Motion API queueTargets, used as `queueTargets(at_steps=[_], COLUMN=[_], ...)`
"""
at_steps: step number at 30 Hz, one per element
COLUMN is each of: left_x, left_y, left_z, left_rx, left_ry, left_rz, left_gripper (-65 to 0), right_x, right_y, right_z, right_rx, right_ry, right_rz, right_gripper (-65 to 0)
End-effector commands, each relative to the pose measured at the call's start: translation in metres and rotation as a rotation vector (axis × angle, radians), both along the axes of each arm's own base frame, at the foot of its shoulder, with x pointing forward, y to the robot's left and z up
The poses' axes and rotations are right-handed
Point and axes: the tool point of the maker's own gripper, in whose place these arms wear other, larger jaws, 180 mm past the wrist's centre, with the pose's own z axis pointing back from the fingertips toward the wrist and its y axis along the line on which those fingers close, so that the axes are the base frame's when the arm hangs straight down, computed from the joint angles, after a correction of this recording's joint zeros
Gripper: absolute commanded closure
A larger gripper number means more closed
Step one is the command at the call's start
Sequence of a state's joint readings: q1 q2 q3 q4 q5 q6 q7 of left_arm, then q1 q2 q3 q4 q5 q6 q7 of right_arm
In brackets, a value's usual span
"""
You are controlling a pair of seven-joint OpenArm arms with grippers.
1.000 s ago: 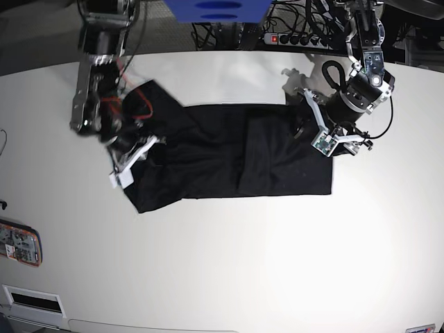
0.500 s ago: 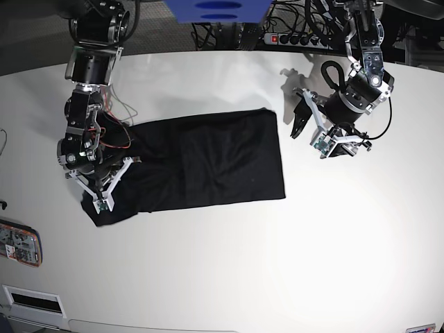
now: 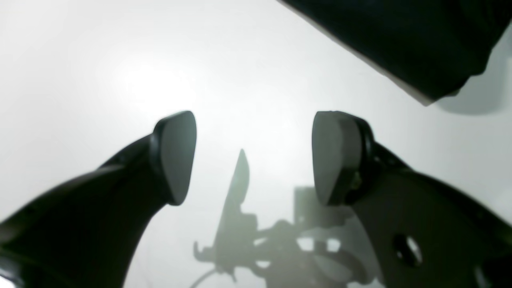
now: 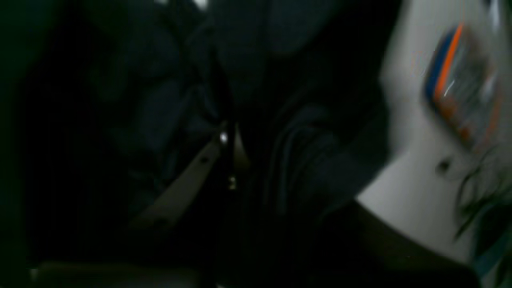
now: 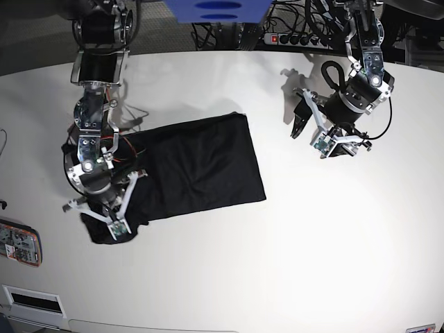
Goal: Fold the T-shirt properly
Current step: 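Fold the other end with the right gripper over the folded part, then lift and drag the folded bundle with the right gripper toward the left gripper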
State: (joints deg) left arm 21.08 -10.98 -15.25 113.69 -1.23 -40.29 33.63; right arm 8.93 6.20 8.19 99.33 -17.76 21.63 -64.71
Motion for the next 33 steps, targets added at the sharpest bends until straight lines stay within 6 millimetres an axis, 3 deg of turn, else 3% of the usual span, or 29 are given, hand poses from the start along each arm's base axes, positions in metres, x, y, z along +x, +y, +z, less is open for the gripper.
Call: queueTargets(at_steps=[1,16,19,23,28,33], left_x=[0.007,0.007,0.007,0.009,0.011,0.012], left_y=[-0.002,-0.003,-0.004,-0.004,-0.007,-0.007], left_z=[0.012,0.013,0.017,0.03,0.047,0.049], left_rx=[-0.014,-0.016,-0.014,-0.005,0.002,0.0], left_ry=[-0.047,-0.048,-0.06,-0.098,-0.146,-0.154], left_rz=[-0.004,-0.006,-0.01,-0.013,-0.025,-0.024], left_gripper=[-42.5,-42.5,-42.5,-42.5,-42.5,-42.5], right_x=[0.009,0.002,-0.009,-0.013,-0.031,-0.042], right_y=[0.003,0.144,0.158,0.175,0.198,0.217], right_z=[0.021,0.063,0.053,0.054,0.031,0.007], right_rx=[-0.027,-0.192,-0.192,-0.086,-0.037,-0.038], right_ry=[-0.056,-0.179,-0.167,-0.258,-0.245,-0.196], right_rz=[0.016,0.241,0.27,0.235,0.277,0.343], right_gripper=[0.0,0.0,0.0,0.0,0.0,0.0])
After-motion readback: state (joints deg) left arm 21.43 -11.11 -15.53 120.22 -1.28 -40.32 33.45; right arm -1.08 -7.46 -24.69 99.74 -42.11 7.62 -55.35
